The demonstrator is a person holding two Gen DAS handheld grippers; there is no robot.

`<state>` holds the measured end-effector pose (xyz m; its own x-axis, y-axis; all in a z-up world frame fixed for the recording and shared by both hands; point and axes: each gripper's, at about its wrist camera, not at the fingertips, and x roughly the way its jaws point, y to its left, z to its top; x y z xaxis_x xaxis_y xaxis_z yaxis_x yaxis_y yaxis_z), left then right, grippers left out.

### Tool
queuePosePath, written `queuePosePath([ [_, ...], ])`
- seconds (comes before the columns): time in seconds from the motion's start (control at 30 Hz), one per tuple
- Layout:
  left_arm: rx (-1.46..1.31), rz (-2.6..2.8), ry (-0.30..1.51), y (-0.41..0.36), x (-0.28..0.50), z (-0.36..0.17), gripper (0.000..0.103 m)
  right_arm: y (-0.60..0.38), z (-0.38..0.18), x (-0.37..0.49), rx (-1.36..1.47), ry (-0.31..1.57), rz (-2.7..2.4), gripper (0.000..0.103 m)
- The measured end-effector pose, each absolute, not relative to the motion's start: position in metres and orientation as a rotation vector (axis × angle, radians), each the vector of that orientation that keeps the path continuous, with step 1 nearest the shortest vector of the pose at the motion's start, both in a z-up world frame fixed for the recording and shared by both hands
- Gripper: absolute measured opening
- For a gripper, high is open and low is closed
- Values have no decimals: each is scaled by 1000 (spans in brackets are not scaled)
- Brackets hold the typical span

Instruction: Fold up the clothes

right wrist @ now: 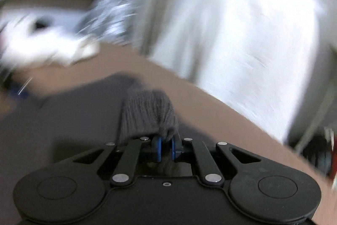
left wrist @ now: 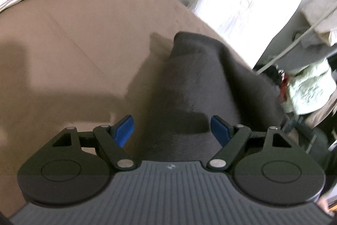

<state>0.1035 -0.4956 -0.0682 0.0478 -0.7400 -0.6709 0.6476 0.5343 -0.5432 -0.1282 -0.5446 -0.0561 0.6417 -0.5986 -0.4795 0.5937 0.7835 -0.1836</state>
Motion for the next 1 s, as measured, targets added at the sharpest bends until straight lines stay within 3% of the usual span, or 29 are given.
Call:
queuePosePath([
  [0.17,-119,-1062,1131,-499,109,-75,80,-599,-56,-155,346,514,-806,29],
  [0.23,-118,-1064,1138,-498,109,-76,80,-608,-59,-166,452,514,-834,44],
  [0.33,-114,-1068,1136,-495,108,-73,80,-621,-63,-182,612,511,-875,49],
  [0.47,-207,-1172,1165,-486,105,-66,80,-598,-73,-216,810,297,-646,68],
  [0.53,-247,-1249,1179,-484,101,-62,89,-594,-75,-196,750,341,-618,70],
  [0.67,-44,-1228,1115,-494,84,-60,89,-582,-80,-151,500,452,-649,69],
  [0.77,157,-1172,1118,-505,74,-73,89,-594,-94,-118,285,627,-783,60],
  [0.93,95,-1173,1147,-499,86,-76,89,-605,-97,-116,304,642,-832,60],
  [1.0,46,-1164,1133,-495,96,-73,89,-597,-90,-135,358,630,-837,65],
])
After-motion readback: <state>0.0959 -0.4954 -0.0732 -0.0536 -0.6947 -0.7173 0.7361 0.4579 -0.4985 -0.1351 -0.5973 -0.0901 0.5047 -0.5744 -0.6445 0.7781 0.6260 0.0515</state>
